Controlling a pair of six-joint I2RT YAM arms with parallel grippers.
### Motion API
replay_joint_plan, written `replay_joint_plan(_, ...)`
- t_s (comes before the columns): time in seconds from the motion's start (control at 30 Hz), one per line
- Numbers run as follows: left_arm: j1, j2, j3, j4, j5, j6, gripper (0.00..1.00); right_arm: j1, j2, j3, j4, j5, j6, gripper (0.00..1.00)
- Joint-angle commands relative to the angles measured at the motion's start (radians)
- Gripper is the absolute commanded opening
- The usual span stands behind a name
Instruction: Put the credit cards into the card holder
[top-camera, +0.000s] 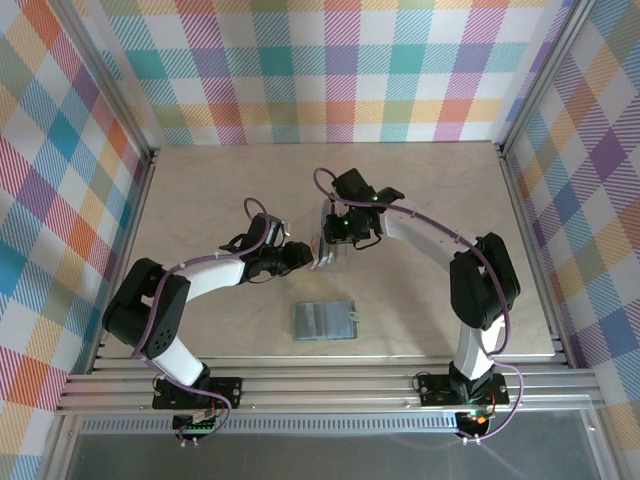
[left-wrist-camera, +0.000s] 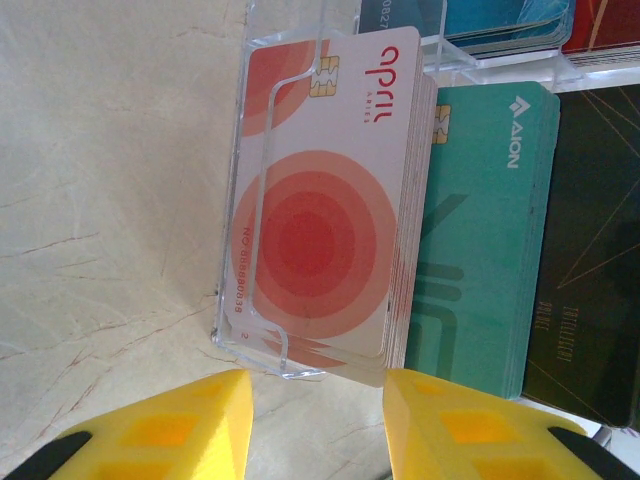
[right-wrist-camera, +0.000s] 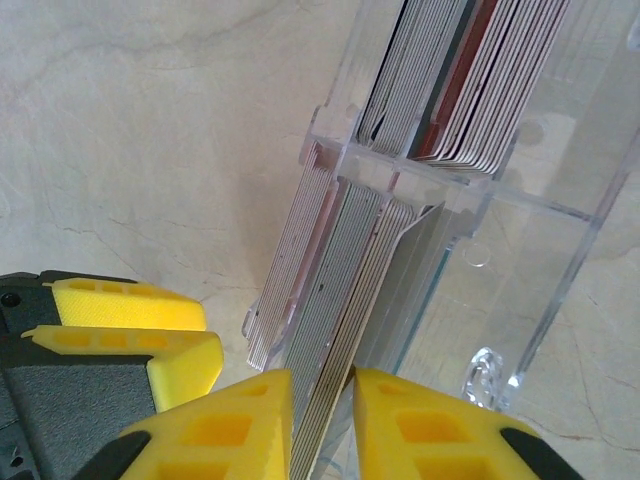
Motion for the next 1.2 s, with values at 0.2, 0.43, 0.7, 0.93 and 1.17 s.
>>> replay_joint_plan(0.2, 0.008, -0.036, -0.004, 0.003, 0.021, 0.005, 0.39, -0.001, -0.061, -0.012, -0.024, 0.051, 0.029, 0.11)
replay_joint_plan(0.43, 0.008, -0.124, -0.03, -0.026, 0.006, 0.001, 0.39, -0.002, -0.094, -0.026, -0.022, 0.088, 0.054, 0.04)
replay_joint_plan(0.7, 0.005, -0.259, -0.079, -0.086, -0.037, 0.008, 0.42, -0.007, -0.154, -0.052, 0.004, 0.109, 0.071, 0.01)
replay_joint_plan(0.93, -0.019, -0.363, -0.134, -0.143, -0.086, 0.022, 0.47, -0.007, -0.241, -0.107, 0.021, 0.151, 0.104, 0.0)
replay_joint_plan(1.17, -0.077, -0.463, -0.198, -0.224, -0.167, 0.069, 0.51, -0.007, -0.452, -0.301, 0.117, 0.077, 0.155, 0.0)
